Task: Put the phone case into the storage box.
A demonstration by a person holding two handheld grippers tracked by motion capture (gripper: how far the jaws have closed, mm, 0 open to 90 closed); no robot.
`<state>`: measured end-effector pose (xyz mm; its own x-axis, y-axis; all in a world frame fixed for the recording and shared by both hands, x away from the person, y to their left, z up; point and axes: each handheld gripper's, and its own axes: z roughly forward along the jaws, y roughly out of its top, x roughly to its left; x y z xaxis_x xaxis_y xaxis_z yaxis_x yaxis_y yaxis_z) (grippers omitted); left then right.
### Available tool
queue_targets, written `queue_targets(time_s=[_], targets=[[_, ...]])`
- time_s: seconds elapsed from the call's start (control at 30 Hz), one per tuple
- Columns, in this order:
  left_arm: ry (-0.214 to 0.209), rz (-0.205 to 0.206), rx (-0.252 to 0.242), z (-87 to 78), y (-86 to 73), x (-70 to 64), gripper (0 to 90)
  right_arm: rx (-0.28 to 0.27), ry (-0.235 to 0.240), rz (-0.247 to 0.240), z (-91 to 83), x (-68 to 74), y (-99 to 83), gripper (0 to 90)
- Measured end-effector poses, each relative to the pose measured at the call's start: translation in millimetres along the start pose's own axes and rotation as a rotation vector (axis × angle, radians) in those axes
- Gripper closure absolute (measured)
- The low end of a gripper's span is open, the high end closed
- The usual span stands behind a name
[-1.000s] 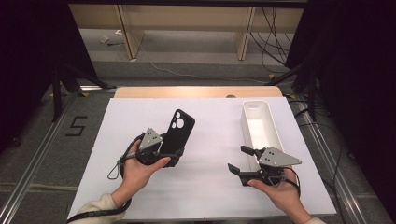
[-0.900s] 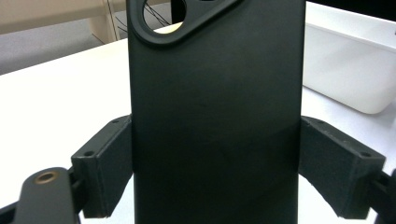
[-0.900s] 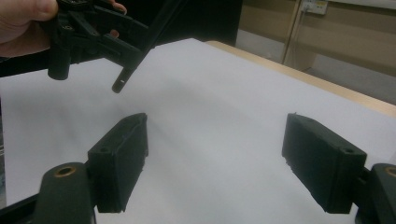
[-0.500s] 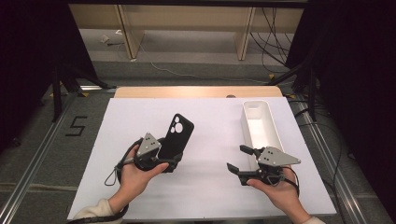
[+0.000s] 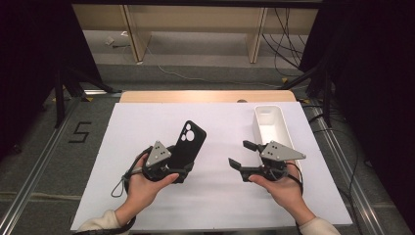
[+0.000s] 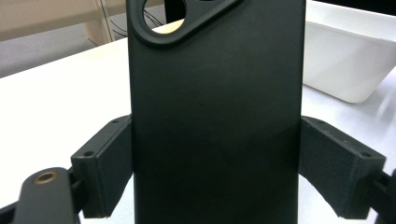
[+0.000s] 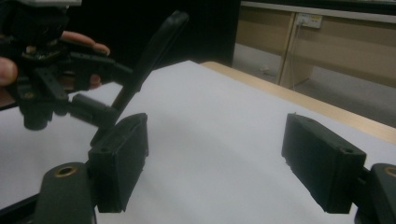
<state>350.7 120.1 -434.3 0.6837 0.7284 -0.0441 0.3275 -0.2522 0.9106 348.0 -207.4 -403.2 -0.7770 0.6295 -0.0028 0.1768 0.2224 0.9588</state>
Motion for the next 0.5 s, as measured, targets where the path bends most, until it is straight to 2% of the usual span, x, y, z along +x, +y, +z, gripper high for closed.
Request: queue_targets(time_s=[0.23, 0.5], targets=[[-0.015, 0.003, 0.009, 3.2, -0.9, -5.5, 15.4, -0.02, 0.001, 0.022, 18.7, -1.9, 14.6, 24.1], [-0.034, 0.013, 0.016, 7.3, -1.6, -13.6, 15.3, -0.04, 0.009, 0.023, 38.3, 0.3, 32.6, 24.5]])
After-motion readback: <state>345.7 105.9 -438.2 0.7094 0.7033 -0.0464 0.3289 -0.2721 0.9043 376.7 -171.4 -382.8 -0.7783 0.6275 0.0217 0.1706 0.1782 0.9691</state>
